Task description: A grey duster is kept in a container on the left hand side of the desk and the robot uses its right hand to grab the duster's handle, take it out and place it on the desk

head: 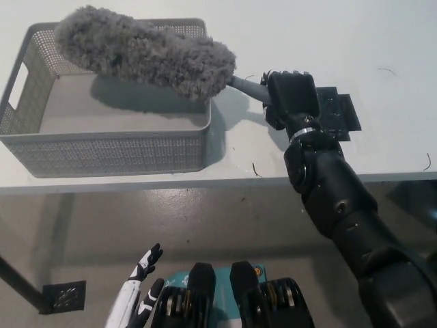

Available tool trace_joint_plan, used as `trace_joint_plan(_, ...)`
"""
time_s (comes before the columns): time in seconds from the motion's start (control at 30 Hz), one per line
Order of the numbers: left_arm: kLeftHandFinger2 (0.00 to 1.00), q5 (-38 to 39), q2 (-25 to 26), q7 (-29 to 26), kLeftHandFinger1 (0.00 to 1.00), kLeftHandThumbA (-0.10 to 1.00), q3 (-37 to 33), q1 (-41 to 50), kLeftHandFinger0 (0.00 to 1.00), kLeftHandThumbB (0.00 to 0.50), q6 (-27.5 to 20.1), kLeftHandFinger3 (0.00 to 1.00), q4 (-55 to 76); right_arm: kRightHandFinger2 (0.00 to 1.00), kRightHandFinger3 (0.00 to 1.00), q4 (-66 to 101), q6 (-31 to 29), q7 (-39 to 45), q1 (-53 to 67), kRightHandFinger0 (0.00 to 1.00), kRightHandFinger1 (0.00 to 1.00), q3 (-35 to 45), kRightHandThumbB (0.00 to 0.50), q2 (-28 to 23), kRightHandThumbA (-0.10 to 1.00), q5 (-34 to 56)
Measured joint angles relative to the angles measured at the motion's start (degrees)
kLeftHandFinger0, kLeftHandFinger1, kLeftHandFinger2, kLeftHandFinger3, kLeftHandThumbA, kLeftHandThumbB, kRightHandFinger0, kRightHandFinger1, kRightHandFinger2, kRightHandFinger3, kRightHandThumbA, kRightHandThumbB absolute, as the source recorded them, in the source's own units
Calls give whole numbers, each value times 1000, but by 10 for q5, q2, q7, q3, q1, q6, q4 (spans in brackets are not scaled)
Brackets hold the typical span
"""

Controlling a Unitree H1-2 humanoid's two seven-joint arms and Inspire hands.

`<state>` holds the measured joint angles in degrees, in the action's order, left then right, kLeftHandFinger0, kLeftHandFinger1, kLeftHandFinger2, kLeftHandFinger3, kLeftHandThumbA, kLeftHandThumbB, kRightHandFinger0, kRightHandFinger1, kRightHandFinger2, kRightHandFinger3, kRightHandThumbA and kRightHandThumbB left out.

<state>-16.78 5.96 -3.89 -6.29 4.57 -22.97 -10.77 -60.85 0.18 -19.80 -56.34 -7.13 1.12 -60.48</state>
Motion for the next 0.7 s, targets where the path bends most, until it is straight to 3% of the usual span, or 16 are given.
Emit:
trace_joint_plan(0.13, 1000, 0, 0, 0, 1000, 1000, 0, 0, 1000, 17, 0, 1000, 0, 203, 31, 0, -17, -9, 0, 0, 0, 55, 46, 15, -68, 45)
trace_joint_plan(0.23, 1000, 0, 0, 0, 1000, 1000, -1, 0, 1000, 19, 0, 1000, 0, 259, 102, 1, -23, -10, 0, 0, 0, 84, 29, 22, -100, 70)
trace_joint_plan(0.33, 1000, -1, 0, 0, 1000, 1000, -1, 0, 1000, 27, 0, 1000, 0, 268, 158, 3, -30, -12, 0, 0, 0, 115, 30, 29, -31, 101)
trace_joint_plan(0.5, 1000, -1, 0, 0, 1000, 1000, -2, -1, 1000, 18, 1, 1000, 0, 262, 166, 11, -46, -17, -1, 0, 0, 172, 49, 35, -100, 163)
trace_joint_plan(0.6, 1000, -2, 0, 0, 1000, 1000, -2, -1, 1000, 3, 1, 1000, 0, 253, 171, 15, -58, -21, -4, 0, 0, 196, 53, 36, -94, 197)
trace_joint_plan(0.7, 1000, -4, 1, 0, 1000, 1000, -3, -1, 1000, 20, 1, 1000, 0, 264, 191, 22, -69, -26, -14, 0, 0, 212, 63, 36, -37, 231)
